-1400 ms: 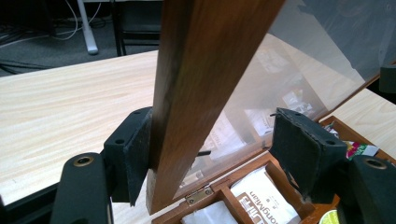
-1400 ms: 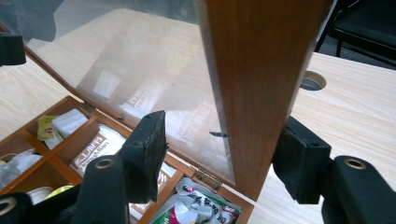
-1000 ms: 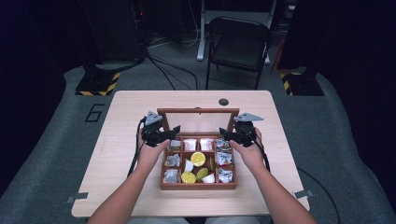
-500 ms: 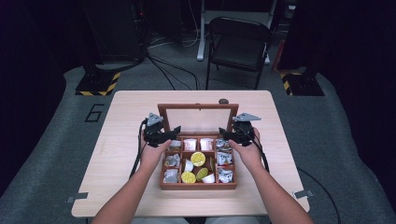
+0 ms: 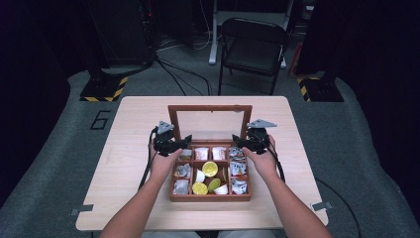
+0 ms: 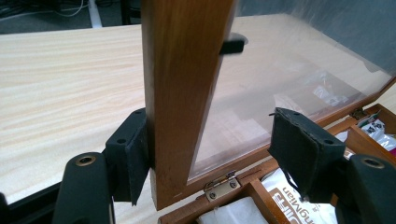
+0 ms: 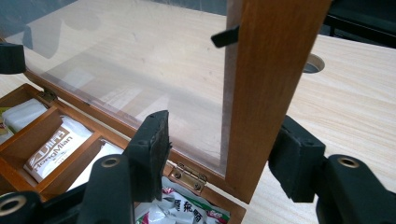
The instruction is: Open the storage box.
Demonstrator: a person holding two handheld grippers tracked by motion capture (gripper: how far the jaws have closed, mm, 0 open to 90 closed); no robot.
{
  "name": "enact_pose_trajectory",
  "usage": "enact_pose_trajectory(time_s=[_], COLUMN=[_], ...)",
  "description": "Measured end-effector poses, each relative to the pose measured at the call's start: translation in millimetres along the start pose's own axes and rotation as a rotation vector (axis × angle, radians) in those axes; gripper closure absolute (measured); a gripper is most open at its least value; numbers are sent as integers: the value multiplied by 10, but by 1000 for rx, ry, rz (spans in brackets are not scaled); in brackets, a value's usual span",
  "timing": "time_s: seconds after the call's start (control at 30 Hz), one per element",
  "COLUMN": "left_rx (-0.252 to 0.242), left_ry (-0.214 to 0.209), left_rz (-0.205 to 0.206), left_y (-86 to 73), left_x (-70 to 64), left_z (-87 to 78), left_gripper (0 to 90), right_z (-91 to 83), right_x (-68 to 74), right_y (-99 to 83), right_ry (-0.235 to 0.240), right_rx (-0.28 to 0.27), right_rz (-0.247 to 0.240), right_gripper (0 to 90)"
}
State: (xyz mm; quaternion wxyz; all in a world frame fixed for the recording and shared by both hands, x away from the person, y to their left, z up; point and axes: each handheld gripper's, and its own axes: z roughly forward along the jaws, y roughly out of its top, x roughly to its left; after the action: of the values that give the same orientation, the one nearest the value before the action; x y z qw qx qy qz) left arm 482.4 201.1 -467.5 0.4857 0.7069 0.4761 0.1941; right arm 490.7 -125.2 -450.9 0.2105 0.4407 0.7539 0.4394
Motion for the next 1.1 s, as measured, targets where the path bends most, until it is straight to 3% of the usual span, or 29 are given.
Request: enact_pose_trajectory(time_s=[0.43, 0.73, 0.93, 1.1], left_rx=[20, 19, 28, 33], left_ry=[8, 17, 28, 29], left_rz=[-14, -43, -27, -38], left_y=[-23, -15, -7, 2], left_x=[28, 50, 62, 57], left_z=[63, 101, 128, 142], left_gripper=[334, 337, 347, 346], right_z=[63, 106, 143, 168], right_x=[-10, -5, -19, -16], right_y=[-19, 2, 18, 30], right_ry=[-16, -42, -42, -49], right_rx=[2, 13, 22, 33], right_rz=[-6, 27, 43, 49], right_gripper=[412, 423, 412, 402])
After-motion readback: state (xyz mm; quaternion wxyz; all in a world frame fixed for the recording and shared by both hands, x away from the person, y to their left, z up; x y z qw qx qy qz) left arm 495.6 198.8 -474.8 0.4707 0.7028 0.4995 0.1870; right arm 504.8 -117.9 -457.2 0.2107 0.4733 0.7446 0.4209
